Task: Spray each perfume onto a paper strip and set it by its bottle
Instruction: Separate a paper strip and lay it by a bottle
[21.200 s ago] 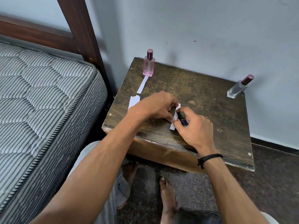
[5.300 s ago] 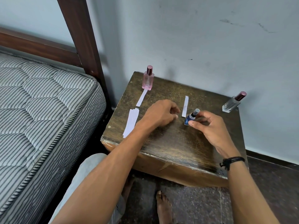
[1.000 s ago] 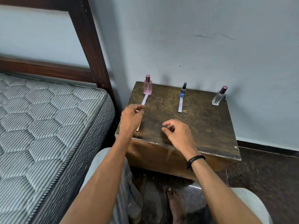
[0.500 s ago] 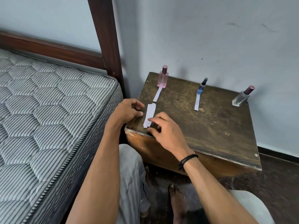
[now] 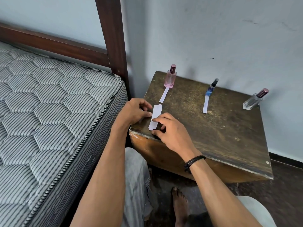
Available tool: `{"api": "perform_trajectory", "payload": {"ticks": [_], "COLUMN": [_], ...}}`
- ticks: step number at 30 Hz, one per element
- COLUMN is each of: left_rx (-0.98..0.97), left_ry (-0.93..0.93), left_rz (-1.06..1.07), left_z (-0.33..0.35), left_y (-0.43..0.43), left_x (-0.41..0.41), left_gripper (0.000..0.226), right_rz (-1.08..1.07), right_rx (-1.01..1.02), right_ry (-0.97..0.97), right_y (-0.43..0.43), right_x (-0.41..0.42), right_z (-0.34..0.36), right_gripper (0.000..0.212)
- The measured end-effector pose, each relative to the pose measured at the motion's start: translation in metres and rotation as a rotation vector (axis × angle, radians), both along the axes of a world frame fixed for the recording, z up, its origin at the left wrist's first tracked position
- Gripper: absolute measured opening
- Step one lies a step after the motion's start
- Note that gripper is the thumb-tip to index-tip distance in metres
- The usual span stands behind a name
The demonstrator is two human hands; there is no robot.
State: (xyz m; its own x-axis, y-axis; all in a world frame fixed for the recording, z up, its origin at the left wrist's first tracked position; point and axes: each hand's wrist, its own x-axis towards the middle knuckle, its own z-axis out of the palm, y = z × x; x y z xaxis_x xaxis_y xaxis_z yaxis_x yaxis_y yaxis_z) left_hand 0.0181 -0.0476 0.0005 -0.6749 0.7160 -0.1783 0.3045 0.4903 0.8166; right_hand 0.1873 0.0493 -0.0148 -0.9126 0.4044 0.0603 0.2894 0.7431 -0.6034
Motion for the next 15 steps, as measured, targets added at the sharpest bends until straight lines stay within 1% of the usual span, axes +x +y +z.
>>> {"api": "perform_trajectory", "payload": {"ticks": [15], "left_rx": [-0.033], "left_ry": [0.011], "left_rz": [-0.081], "left_z": [0.0069], "left_y": [0.0017], "left_x": [0.0009], "left_gripper": [0.024], "right_rz": [0.014], "right_rx": [-0.066], "right_ry": [-0.007], "right_y": [0.0053], "right_x": [0.0007], "right_z": [0.0008], "right_gripper": [0.025]}}
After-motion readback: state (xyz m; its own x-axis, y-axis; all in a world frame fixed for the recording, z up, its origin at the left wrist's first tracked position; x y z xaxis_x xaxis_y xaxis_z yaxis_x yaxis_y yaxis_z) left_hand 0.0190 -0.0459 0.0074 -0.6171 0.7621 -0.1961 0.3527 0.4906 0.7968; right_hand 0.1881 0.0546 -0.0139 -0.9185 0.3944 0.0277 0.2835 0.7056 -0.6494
